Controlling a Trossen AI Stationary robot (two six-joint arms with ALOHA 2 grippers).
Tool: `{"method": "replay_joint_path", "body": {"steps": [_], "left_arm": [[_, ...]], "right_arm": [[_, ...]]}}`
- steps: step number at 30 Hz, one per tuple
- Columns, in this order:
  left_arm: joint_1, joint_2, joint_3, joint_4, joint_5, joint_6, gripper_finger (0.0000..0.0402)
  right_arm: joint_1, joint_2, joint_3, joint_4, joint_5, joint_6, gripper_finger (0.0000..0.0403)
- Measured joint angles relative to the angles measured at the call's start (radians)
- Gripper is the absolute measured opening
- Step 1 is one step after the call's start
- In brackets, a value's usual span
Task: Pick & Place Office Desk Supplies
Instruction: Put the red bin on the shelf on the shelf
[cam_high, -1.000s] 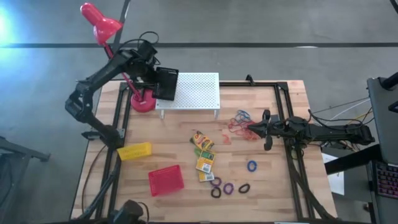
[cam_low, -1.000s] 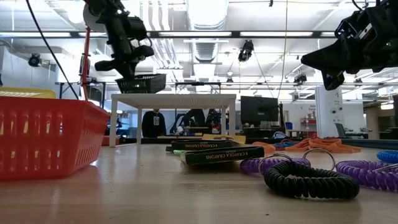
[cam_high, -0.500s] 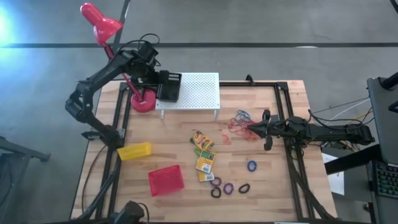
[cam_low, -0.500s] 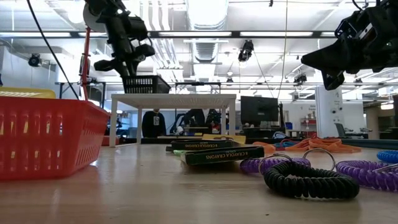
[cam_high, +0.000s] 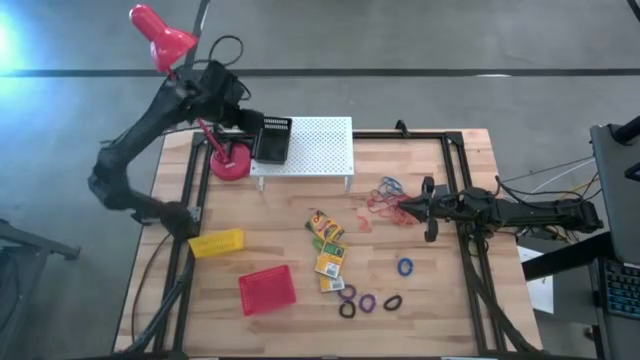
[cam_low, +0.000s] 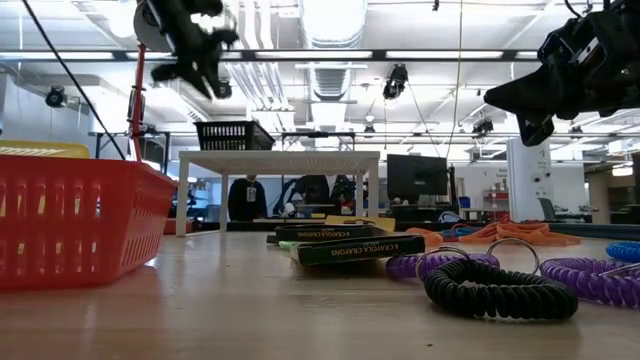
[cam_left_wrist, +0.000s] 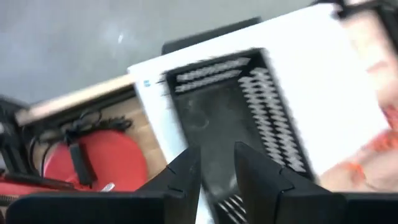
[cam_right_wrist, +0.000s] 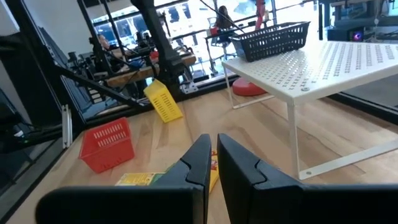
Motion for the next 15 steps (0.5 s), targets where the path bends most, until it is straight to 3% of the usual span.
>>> {"method": "replay_joint_path", "body": {"steps": [6,10,15], "left_arm": [[-0.412,-0.108,-0.123,0.002,-0.236,-0.021,0.0102],[-0.748,-0.127,-0.256,0.048,-0.382,-0.137,0.0102],[-1.085,-0.119,-0.434,0.240,-0.476,-0.338,0.0102]], "right_arm": [[0.007,0.116,0.000,0.053,-0.001,0.110,0.0038],[0.024,0.251,0.002,0.202,-0.007,0.145,0.0059],[0.053,0.485,0.125,0.215,-0.008,0.144,0.0092]]}}
